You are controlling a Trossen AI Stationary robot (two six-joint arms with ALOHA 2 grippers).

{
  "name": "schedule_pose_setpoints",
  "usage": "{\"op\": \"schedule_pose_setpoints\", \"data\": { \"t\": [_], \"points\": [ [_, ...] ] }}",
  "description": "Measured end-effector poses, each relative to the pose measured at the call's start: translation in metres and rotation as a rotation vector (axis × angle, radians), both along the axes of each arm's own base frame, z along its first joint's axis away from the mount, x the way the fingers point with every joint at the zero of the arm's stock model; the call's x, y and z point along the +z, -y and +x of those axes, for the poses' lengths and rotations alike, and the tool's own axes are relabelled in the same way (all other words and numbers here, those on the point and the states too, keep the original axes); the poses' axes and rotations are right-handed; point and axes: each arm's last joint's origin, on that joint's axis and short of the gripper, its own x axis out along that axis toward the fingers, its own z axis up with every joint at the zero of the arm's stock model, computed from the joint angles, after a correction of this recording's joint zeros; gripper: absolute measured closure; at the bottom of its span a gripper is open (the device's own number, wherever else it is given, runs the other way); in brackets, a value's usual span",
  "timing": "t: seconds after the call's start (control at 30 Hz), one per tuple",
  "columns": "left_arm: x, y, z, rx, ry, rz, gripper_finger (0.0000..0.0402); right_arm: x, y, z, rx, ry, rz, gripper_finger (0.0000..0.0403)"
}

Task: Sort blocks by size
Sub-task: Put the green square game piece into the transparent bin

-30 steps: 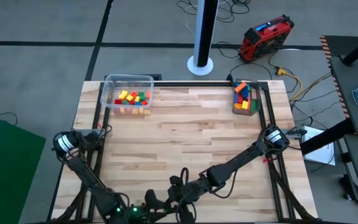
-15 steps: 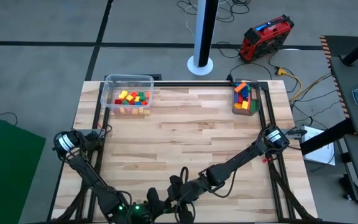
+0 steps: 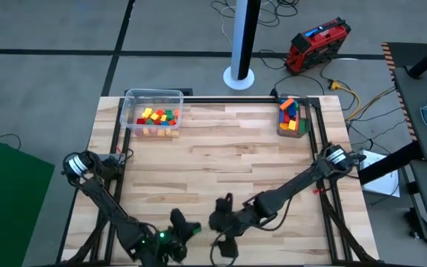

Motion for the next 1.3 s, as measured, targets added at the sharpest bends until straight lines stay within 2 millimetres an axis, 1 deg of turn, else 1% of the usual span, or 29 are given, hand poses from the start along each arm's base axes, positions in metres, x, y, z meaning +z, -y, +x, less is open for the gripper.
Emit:
{"op": "schedule_pose_setpoints", "data": {
  "t": [0.17,0.3,0.43,0.6,0.77,0.87,0.97,1.1,1.2,1.3],
  "points": [
    [0.007,-0.039,0.003,0.162,-0.033,-0.035,0.0330,0.018,0.013,-0.030,-0.243,-0.075,-0.223,0.0064],
    [0.017,-0.083,0.003,0.302,-0.033,-0.072,0.0330,0.023,0.017,-0.049,-0.373,-0.096,-0.345,0.0081],
    [0.029,-0.142,-0.002,0.455,-0.011,-0.149,0.0329,0.020,0.015,-0.055,-0.399,-0.107,-0.376,0.0100],
    [0.048,-0.224,-0.018,0.653,0.009,-0.318,0.0329,0.010,0.015,-0.057,-0.394,-0.125,-0.398,0.0123],
    [0.059,-0.307,-0.046,0.931,0.091,-0.411,0.0329,-0.001,0.017,-0.059,-0.399,-0.141,-0.412,0.0142],
    [0.071,-0.347,-0.066,1.061,0.142,-0.500,0.0329,-0.004,0.017,-0.059,-0.419,-0.143,-0.405,0.0151],
    [0.082,-0.380,-0.083,1.117,0.160,-0.595,0.0329,-0.006,0.018,-0.059,-0.422,-0.145,-0.404,0.0154],
    [0.080,-0.416,-0.102,1.216,0.156,-0.688,0.0330,-0.006,0.019,-0.058,-0.432,-0.133,-0.405,0.0145],
    [0.072,-0.435,-0.109,1.282,0.123,-0.729,0.0330,-0.006,0.020,-0.058,-0.437,-0.131,-0.408,0.0137],
    [0.062,-0.447,-0.111,1.345,0.097,-0.739,0.0320,-0.006,0.020,-0.058,-0.439,-0.131,-0.406,0.0129]
  ]
}}
